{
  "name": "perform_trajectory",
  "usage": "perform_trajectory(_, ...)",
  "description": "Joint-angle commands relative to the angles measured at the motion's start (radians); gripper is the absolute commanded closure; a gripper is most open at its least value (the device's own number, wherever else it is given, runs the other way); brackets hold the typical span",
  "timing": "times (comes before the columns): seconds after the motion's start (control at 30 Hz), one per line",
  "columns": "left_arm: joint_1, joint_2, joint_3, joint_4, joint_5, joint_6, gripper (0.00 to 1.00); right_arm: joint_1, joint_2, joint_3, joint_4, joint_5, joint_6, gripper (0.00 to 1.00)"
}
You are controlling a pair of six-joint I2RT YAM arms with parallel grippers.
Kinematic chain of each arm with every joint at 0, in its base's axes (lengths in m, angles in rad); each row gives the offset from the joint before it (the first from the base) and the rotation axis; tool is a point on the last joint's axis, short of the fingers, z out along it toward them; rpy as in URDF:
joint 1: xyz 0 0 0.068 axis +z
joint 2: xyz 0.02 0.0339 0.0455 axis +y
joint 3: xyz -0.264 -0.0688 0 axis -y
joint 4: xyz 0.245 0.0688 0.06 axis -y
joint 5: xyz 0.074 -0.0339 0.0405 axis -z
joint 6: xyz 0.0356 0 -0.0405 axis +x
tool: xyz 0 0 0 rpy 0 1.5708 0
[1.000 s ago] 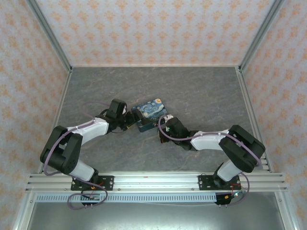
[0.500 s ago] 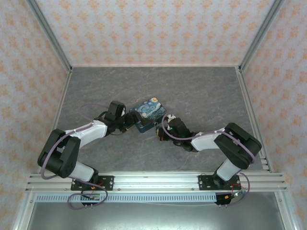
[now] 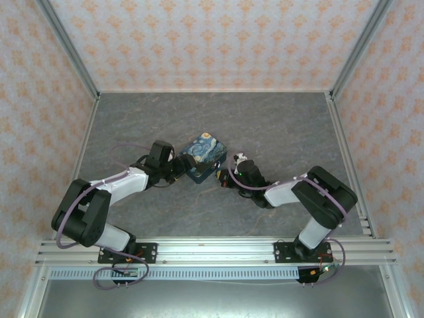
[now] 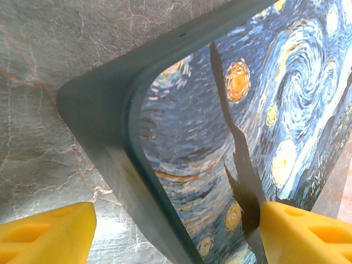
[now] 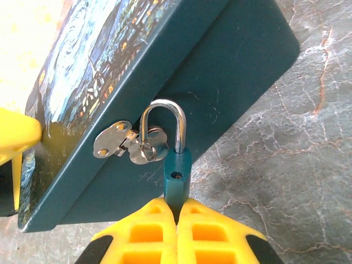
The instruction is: Unlock a padlock with a key
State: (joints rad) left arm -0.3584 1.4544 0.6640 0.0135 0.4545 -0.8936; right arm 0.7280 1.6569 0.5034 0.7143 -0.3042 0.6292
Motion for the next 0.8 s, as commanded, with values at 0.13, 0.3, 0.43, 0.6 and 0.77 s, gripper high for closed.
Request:
perform_trajectory(0.13, -0.014, 0.016, -0.047, -0.133, -0.055, 0.003, 0.23, -0.029, 0.023, 0.027, 0.087, 0.008, 0.047, 1.00)
perform_trajectory(0.3, -0.014, 0.000, -0.037, -0.161, -0.078, 0.008, 0.22, -0.030, -0.013, 0.013, 0.029, 0.030, 0.026, 1.00)
perform_trajectory(0.43, -0.013, 0.004, -0.017, -0.179, -0.091, 0.017, 0.21, -0.030, -0.069, -0.003, -0.033, 0.044, -0.005, 1.00)
perform_trajectory(0.6, -0.012, 0.002, 0.005, -0.173, -0.081, 0.021, 0.20, -0.030, -0.163, -0.025, -0.146, 0.051, -0.045, 1.00)
perform_trajectory(0.77, -0.011, -0.037, 0.048, -0.209, -0.091, 0.054, 0.16, -0.030, -0.279, -0.058, -0.263, 0.025, -0.076, 1.00)
